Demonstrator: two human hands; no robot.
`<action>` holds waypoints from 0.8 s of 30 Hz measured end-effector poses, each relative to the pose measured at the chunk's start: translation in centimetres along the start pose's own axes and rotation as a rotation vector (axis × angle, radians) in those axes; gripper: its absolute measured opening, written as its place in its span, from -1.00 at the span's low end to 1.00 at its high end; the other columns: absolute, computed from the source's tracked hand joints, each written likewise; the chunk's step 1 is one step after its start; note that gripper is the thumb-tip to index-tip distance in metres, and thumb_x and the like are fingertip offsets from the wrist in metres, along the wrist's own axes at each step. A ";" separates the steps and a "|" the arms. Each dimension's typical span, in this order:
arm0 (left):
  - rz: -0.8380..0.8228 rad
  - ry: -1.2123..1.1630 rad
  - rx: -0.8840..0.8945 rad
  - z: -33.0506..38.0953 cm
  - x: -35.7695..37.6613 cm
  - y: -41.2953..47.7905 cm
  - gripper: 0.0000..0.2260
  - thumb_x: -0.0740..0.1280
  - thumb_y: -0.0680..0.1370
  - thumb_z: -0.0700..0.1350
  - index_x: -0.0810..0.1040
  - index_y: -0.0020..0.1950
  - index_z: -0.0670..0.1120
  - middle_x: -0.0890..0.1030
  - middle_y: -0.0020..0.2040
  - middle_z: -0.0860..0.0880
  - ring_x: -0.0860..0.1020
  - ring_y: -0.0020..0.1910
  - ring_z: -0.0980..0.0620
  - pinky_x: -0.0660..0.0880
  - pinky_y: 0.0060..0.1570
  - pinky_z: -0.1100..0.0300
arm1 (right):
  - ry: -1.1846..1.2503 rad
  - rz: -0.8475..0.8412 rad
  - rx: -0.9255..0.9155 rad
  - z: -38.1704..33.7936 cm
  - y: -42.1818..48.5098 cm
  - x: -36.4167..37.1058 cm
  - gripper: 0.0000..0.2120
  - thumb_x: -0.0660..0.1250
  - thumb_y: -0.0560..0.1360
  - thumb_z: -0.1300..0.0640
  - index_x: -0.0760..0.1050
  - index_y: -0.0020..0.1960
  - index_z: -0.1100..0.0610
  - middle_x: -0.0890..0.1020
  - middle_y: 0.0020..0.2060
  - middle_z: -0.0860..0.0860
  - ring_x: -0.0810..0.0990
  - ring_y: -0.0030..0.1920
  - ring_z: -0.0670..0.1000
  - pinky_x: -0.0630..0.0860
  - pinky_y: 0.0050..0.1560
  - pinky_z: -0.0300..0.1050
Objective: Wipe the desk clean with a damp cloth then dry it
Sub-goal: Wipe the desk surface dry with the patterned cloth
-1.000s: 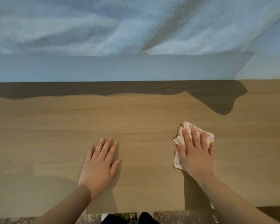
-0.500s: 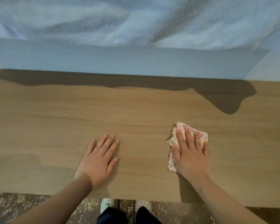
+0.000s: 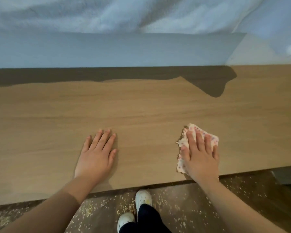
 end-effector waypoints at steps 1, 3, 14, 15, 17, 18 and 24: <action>-0.001 0.002 0.004 0.1 0.0 0.0 -0.45 -0.22 0.56 0.15 0.06 0.49 -0.06 0.12 0.50 -0.02 -0.01 0.49 0.02 -0.15 0.44 0.03 | 0.002 -0.022 0.047 -0.1 -0.3 0.1 -0.47 -0.36 0.54 -0.20 -0.38 0.47 -0.13 -0.26 0.50 -0.03 -0.34 0.47 0.08 -0.28 0.45 0.13; -0.029 0.000 0.002 0.2 0.2 -0.1 -0.41 -0.33 0.51 0.16 -0.05 0.50 -0.05 0.01 0.52 0.00 -0.12 0.49 0.04 -0.19 0.44 0.01 | -0.034 -0.024 -0.073 -4.0 -2.0 0.5 -0.46 -0.40 0.53 -0.20 -0.41 0.46 -0.10 -0.30 0.48 0.01 -0.36 0.46 0.13 -0.32 0.43 0.16; -0.111 -0.049 -0.026 8.0 -2.0 0.9 -0.48 -0.11 0.62 0.12 -0.15 0.53 -0.03 -0.13 0.54 -0.01 -0.21 0.50 0.01 -0.19 0.44 -0.02 | -0.076 -0.014 -0.265 0.0 0.3 0.1 -0.47 -0.39 0.53 -0.23 -0.37 0.46 -0.16 -0.31 0.48 -0.06 -0.39 0.45 0.06 -0.34 0.43 0.09; -0.106 -0.054 -0.026 9.1 -1.9 1.4 -0.47 -0.11 0.62 0.13 -0.18 0.53 -0.02 -0.13 0.54 -0.01 -0.21 0.50 0.00 -0.19 0.44 -0.04 | -0.046 -0.028 -0.191 2.4 1.2 -0.4 -0.47 -0.36 0.54 -0.23 -0.34 0.48 -0.16 -0.27 0.49 -0.08 -0.36 0.46 0.04 -0.30 0.45 0.09; -0.112 -0.083 -0.058 11.7 -1.5 2.8 -0.46 -0.11 0.61 0.15 -0.18 0.53 0.00 -0.12 0.54 0.01 -0.22 0.50 -0.01 -0.20 0.44 -0.09 | 0.017 -0.042 -0.044 6.6 2.6 -1.5 -0.45 -0.30 0.54 -0.23 -0.28 0.50 -0.16 -0.21 0.51 -0.07 -0.30 0.48 0.04 -0.23 0.46 0.12; -0.136 -0.117 -0.104 12.9 -1.2 3.5 -0.46 -0.12 0.61 0.17 -0.17 0.53 0.02 -0.13 0.54 0.02 -0.23 0.50 -0.03 -0.21 0.43 -0.12 | 0.034 -0.034 0.012 7.9 2.9 -1.6 -0.45 -0.28 0.55 -0.22 -0.26 0.51 -0.15 -0.19 0.52 -0.05 -0.27 0.49 0.06 -0.21 0.46 0.14; -0.142 -0.127 -0.431 16.0 0.5 4.5 -0.41 -0.17 0.57 0.24 -0.13 0.53 0.02 -0.17 0.54 -0.01 -0.27 0.48 -0.13 -0.22 0.39 -0.26 | -0.007 0.059 -0.446 1.6 -0.9 -0.3 -0.46 -0.37 0.53 -0.22 -0.20 0.48 -0.12 -0.14 0.50 -0.01 -0.27 0.47 0.13 -0.31 0.42 0.16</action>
Point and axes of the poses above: each hand's wrist, its own y-axis towards the middle knuckle, its own x-axis out of the palm, z = x × y, the point moved 7 cm from there along y, towards the middle knuckle
